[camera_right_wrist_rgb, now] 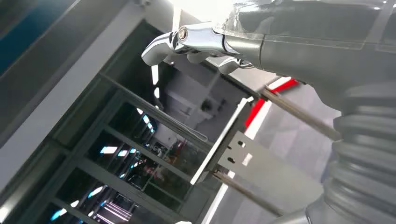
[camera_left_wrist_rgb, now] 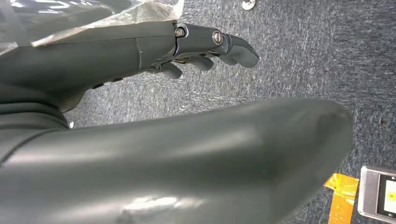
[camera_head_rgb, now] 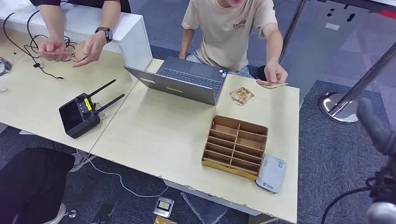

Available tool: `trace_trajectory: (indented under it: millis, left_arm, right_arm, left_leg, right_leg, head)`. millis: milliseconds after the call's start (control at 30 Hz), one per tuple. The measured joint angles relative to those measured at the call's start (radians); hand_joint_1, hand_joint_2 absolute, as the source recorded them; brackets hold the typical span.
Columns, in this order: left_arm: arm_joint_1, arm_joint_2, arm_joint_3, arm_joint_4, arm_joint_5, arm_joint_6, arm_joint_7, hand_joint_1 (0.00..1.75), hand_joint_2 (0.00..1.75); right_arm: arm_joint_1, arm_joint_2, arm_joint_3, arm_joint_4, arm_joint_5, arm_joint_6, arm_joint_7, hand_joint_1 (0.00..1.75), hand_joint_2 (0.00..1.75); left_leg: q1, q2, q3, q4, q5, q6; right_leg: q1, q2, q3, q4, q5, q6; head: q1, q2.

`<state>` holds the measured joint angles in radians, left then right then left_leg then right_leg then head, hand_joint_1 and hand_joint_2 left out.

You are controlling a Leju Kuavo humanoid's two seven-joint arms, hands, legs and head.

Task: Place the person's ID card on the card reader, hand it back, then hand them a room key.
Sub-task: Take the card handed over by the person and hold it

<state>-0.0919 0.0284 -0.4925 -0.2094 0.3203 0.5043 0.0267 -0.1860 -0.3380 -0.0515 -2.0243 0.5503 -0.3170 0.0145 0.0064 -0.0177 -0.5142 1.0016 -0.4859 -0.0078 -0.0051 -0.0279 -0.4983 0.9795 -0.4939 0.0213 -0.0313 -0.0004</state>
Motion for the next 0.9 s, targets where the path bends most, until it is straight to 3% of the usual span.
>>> trace_trajectory:
  millis: [433,900]
  left_arm:
    - [0.0,0.007,-0.04,0.0,-0.025,-0.021,0.003,0.0,0.0]
    - [-0.001,0.007,-0.077,0.0,-0.042,-0.036,-0.003,0.0,0.0]
  right_arm:
    - [-0.102,-0.089,0.217,0.091,0.339,0.038,0.03,0.0,1.75]
    - [-0.186,-0.208,0.425,0.242,0.64,0.157,0.028,0.0,1.75]
  left_leg:
    - [0.0,0.0,0.0,0.0,0.0,0.0]
    - [0.0,0.0,0.0,0.0,0.0,0.0]
  right_leg:
    - [0.0,0.0,0.0,0.0,0.0,0.0]
    - [0.0,0.0,-0.001,0.0,0.0,0.0]
  head:
    - [0.0,0.0]
    - [0.0,0.0]
